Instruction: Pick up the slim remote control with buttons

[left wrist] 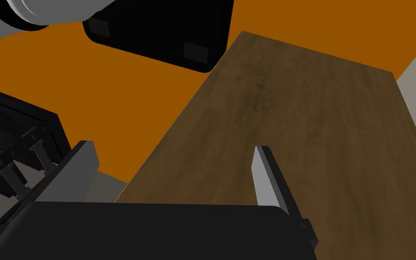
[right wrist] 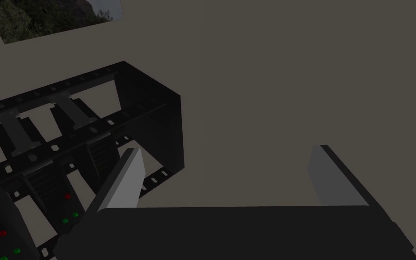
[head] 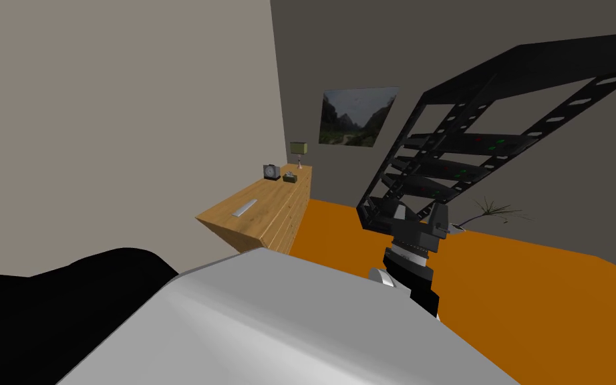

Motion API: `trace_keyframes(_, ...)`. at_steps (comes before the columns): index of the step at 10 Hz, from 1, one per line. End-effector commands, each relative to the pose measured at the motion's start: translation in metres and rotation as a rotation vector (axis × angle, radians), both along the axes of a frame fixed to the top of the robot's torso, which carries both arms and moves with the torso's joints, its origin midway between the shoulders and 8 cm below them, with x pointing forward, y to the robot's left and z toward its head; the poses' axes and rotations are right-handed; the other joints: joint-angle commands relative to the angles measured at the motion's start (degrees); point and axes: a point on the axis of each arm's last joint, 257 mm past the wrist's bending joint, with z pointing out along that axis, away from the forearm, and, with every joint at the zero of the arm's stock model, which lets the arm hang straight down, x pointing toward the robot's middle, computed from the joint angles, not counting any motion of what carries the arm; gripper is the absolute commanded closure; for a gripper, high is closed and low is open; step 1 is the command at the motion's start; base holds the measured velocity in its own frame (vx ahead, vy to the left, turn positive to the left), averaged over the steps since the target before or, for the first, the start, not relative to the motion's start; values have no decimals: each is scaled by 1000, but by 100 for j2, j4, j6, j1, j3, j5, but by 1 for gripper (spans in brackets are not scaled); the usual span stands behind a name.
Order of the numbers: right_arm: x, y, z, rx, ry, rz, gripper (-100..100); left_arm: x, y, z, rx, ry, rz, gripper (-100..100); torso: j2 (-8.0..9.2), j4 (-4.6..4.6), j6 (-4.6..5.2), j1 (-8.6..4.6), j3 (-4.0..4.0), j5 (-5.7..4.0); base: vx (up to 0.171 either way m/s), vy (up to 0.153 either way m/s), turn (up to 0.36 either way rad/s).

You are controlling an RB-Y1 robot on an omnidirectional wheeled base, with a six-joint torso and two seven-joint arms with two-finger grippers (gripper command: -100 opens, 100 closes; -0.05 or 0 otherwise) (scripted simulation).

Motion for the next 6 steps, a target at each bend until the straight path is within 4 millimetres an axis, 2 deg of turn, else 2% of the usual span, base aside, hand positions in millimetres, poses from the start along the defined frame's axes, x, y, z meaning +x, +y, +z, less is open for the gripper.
trace_keyframes(1, 0, 0, 0, 0, 0, 0, 0, -14, 27, 10, 61, 46, -3, -100, 0, 0, 0, 0, 0, 0, 205, -18, -31)
trace_keyframes(2, 0, 0, 0, 0, 0, 0, 0, -12, 37, 16, 81, 51, -20, -100, -6, 0, 1, -1, -3, 0, 154, -14, -13)
trace_keyframes(3, 0, 0, 0, 0, 0, 0, 0, -21, 59, 25, 131, 86, -20, -100, 8, 1, 0, -2, 4, 0, 205, 9, -31)
trace_keyframes(4, 0, 0, 0, 0, 0, 0, 0, -19, 64, 29, 143, 89, -29, -100, -5, 0, 1, 6, -1, 2, 185, -1, -24)
trace_keyframes(5, 0, 0, 0, 0, 0, 0, 0, -26, 83, 37, 185, 116, -26, -100, 1, 0, 1, 4, 0, 3, 166, -20, -45)
trace_keyframes(6, 0, 0, 0, 0, 0, 0, 0, -24, 89, 42, 198, 119, -37, -100, 5, 1, 1, -2, 3, 0, 164, -19, -16)
